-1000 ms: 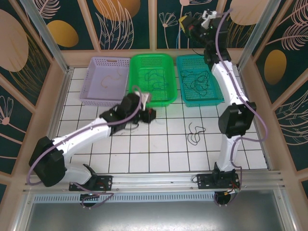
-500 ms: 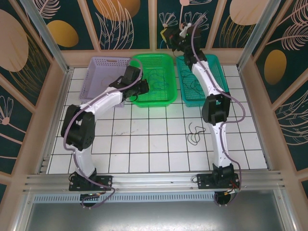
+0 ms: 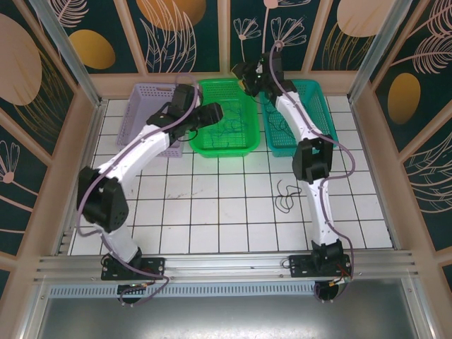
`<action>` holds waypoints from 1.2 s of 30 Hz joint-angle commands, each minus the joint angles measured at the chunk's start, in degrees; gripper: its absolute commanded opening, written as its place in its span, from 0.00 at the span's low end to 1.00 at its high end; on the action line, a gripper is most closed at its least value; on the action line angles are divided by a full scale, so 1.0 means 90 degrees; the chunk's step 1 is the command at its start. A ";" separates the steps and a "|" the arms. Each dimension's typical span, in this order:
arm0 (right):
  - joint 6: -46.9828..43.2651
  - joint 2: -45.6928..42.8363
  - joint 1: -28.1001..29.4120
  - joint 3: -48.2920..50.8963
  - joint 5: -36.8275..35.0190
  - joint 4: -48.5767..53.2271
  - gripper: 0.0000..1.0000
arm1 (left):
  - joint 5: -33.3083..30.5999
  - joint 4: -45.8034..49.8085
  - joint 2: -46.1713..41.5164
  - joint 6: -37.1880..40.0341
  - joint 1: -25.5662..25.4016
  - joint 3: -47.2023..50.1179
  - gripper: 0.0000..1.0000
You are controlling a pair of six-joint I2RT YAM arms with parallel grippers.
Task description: Untangle the cables
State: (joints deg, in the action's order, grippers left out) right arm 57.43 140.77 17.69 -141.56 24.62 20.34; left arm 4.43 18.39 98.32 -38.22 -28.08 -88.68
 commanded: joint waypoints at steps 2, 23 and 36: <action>-0.0674 -0.1157 -0.0188 -0.0236 -0.0722 0.0914 0.76 | -0.0042 -0.0009 -0.0684 -0.0506 -0.0015 0.0403 0.65; -0.1333 -0.5126 0.0725 0.4934 -0.2654 0.0746 0.49 | 0.0598 -0.0473 -0.1333 -0.0803 -0.0320 0.1724 0.56; -0.1406 -0.9036 -0.0050 1.1064 -0.2306 0.1260 0.44 | 0.1129 -0.1882 -0.1424 -0.0636 -0.1852 0.3408 0.44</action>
State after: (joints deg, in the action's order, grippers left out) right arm 49.91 57.54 16.93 -44.05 2.72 32.73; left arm 13.10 6.20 84.79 -45.01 -44.16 -59.09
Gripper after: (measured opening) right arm 0.436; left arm 0.446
